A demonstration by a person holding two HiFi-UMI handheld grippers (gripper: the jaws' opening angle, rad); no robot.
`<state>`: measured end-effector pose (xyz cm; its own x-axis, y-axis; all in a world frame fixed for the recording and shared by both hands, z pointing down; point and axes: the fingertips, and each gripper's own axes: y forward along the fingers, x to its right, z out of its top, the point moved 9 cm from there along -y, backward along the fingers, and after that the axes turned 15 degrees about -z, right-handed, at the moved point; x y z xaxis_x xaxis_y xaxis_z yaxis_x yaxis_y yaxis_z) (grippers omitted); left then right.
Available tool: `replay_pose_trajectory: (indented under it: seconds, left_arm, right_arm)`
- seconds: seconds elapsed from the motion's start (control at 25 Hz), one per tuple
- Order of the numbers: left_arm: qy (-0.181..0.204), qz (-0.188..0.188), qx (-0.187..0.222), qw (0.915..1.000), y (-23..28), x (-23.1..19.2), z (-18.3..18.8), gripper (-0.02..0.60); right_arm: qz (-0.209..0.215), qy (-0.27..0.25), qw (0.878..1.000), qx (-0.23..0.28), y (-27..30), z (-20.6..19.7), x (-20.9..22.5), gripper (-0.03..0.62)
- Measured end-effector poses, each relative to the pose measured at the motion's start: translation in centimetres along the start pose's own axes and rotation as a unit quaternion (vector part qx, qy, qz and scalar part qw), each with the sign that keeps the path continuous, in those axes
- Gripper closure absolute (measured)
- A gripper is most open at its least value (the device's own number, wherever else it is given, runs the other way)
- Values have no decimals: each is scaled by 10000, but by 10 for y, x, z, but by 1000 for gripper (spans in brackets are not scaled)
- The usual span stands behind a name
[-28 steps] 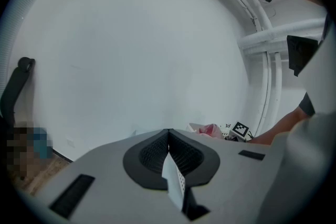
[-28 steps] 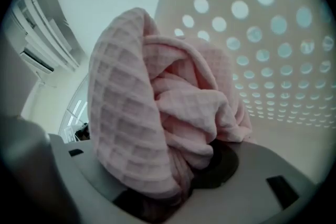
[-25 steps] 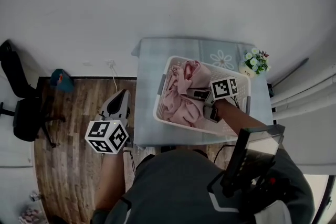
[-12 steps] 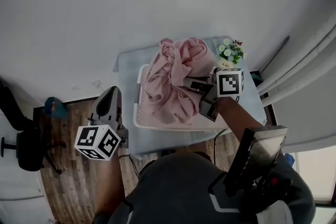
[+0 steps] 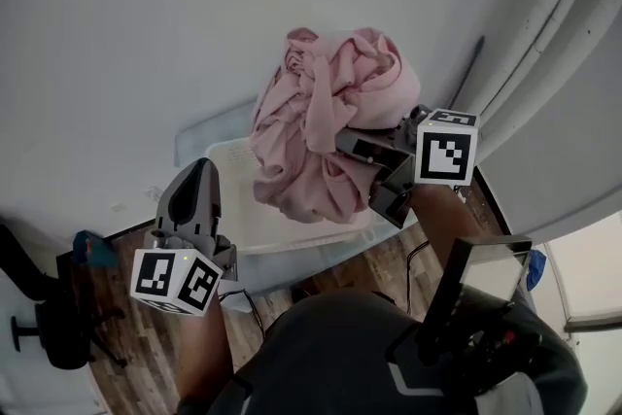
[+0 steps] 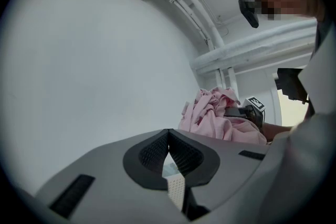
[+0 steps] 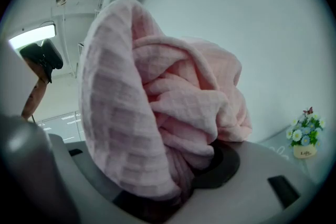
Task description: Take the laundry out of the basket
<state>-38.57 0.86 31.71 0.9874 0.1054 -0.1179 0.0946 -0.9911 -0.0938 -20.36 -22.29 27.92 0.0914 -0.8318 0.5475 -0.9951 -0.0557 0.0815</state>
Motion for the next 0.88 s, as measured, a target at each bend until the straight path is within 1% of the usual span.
replay_pose_trajectory:
  seconds: [0.16,0.28,0.36,0.48,0.52,0.6,0.72,0.8,0.88]
  left_arm:
    - [48,-286,141,9995,7,-11,0,572]
    - [42,-483,117,9988,14,-15,-1,572]
    - [30,-423,63,9991,12,-11,-2,572]
    - [4,-97,0,10000,1,0,-2,572]
    - [5,-57,-20,10000,-1,2,-2,572]
    - [8,-118,-47,9999,1,1,-3,572]
    - [4,-305,-35,9995,8,-3,-1,572]
    - [-4,-316,-9,9995,9,-2,1,572]
    - [-44,-264,13,9996,17,3,-13,572]
  right_arm:
    - [-251,-69,9992,313,-4,3,-7,316]
    - [-417,-155,9981,432,-6,3,-9,316]
    - [-404,-150,9982,416,-6,4,-9,315]
    - [-209,-130,9994,263,-4,6,-10,315]
    - [-202,-161,9993,251,-3,6,-10,315]
    - [-318,-291,9986,306,-5,7,-11,315]
    - [-607,-521,9958,454,-8,8,-17,313]
    - [-698,-605,9945,500,-8,10,-20,313]
    - [-759,-663,9937,485,-13,8,-7,313]
